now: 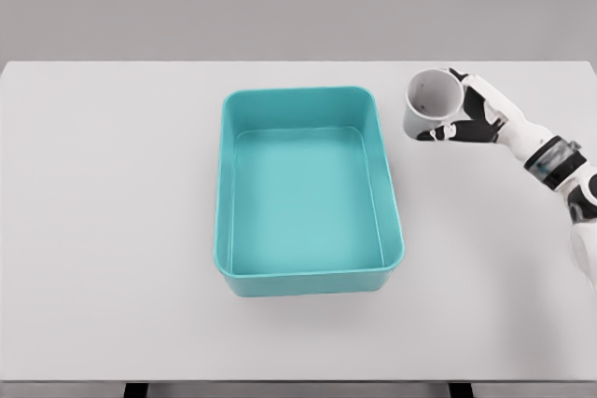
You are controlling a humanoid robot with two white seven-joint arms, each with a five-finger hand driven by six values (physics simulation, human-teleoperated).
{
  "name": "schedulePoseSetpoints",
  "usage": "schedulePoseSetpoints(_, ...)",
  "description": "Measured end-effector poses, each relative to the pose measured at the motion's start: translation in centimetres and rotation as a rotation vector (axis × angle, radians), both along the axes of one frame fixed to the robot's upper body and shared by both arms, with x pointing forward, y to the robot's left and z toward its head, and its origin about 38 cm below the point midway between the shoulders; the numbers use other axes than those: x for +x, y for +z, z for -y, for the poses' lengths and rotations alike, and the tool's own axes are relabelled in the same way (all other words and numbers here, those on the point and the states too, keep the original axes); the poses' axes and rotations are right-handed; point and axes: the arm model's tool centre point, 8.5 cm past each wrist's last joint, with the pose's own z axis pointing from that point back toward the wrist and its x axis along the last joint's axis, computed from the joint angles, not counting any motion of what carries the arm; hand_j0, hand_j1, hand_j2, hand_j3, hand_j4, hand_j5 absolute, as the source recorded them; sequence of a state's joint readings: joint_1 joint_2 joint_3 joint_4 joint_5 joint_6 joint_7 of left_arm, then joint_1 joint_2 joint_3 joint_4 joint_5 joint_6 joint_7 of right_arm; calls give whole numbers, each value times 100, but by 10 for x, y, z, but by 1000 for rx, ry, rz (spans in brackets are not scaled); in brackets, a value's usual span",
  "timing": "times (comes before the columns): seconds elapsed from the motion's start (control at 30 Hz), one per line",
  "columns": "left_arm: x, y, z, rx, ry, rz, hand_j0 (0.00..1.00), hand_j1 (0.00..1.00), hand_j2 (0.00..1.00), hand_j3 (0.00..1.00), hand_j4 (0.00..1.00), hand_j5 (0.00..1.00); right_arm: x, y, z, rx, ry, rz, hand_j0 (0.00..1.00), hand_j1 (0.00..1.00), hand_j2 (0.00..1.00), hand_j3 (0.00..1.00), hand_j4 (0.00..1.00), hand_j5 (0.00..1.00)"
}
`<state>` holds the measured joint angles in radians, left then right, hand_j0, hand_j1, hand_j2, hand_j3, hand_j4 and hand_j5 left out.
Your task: Put the paper cup into the basket with your right arm
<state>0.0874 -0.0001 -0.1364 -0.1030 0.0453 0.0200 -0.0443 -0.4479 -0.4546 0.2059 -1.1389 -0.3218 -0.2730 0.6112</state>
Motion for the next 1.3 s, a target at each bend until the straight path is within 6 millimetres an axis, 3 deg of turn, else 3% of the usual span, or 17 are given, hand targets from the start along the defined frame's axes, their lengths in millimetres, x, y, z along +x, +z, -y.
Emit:
schedulePoseSetpoints(0.37,0,0,0,0,0,0,100,100,100,100,100,100,-6,40,-25,-83,92,188,44,44,44,44,44,44)
schedulePoseSetpoints(0.73,0,0,0,0,-1,0,100,100,100,100,100,100,-21,73,-66,-223,205,372,43,43,43,43,43,43)
schedulePoseSetpoints(1.3,0,0,0,0,0,0,100,100,100,100,100,100,-44,95,-128,-429,406,580,43,43,43,43,43,43)
